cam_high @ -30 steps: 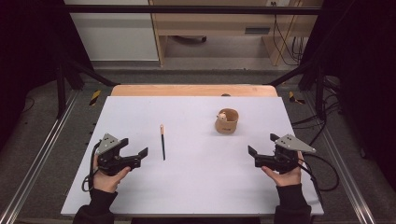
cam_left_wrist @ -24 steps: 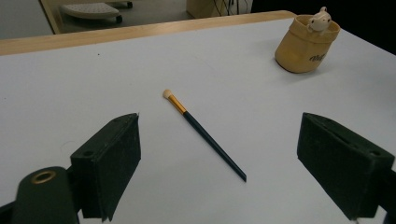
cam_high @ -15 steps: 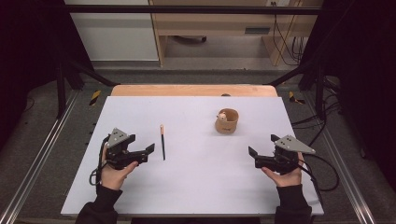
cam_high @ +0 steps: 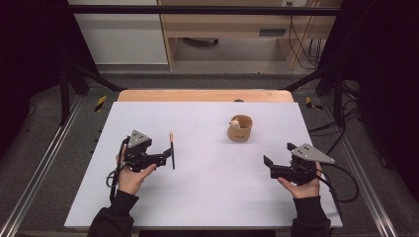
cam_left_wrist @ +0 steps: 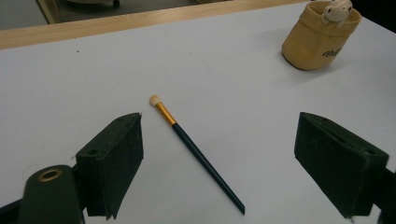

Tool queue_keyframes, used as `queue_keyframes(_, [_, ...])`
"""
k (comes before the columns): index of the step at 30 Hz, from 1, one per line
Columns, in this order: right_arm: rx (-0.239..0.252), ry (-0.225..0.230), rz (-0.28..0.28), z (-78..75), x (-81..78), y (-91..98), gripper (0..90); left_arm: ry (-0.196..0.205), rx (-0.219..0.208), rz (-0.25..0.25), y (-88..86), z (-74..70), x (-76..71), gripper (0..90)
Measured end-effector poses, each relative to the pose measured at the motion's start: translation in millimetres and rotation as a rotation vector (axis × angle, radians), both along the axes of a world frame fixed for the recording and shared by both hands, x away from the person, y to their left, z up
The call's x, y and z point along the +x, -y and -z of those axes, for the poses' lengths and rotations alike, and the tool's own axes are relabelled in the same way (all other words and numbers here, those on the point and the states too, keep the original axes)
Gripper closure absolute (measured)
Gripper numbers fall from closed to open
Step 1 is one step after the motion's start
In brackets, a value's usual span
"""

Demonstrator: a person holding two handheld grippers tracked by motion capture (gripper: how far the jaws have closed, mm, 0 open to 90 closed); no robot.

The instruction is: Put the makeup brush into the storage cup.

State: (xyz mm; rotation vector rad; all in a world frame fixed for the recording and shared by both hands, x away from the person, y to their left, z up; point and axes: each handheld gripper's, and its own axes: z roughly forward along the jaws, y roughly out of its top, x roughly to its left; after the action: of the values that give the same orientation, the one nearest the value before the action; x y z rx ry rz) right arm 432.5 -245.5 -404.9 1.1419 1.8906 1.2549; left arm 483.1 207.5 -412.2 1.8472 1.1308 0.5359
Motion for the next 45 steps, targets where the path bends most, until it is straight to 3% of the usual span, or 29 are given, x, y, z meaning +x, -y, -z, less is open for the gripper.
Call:
queue_keyframes(5, [-0.002, 0.000, 0.003, 0.0, -0.1, -0.1, 7.3, -0.013, 0.006, 0.000, 8.2, 4.6, 8.1, 15.7])
queue_keyframes(13, [-0.011, -0.001, 0.007, 0.5, -0.4, -0.4, 7.4, -0.030, 0.049, -0.004, 20.8, 13.2, 18.4, 18.3])
queue_keyframes(22, [-0.019, -0.006, 0.008, 1.2, -0.3, -1.0, 7.3, -0.079, 0.083, -0.023, 28.2, 25.9, 31.8, 23.2])
queue_keyframes(35, [-0.026, -0.026, -0.003, 3.3, 1.2, -3.3, 7.1, -0.187, 0.173, -0.050, 32.5, 46.8, 46.3, 37.9])
queue_keyframes(45, [-0.032, -0.029, 0.000, 3.9, 1.6, -3.6, 6.8, -0.229, 0.181, -0.045, 36.2, 56.5, 51.2, 53.3])
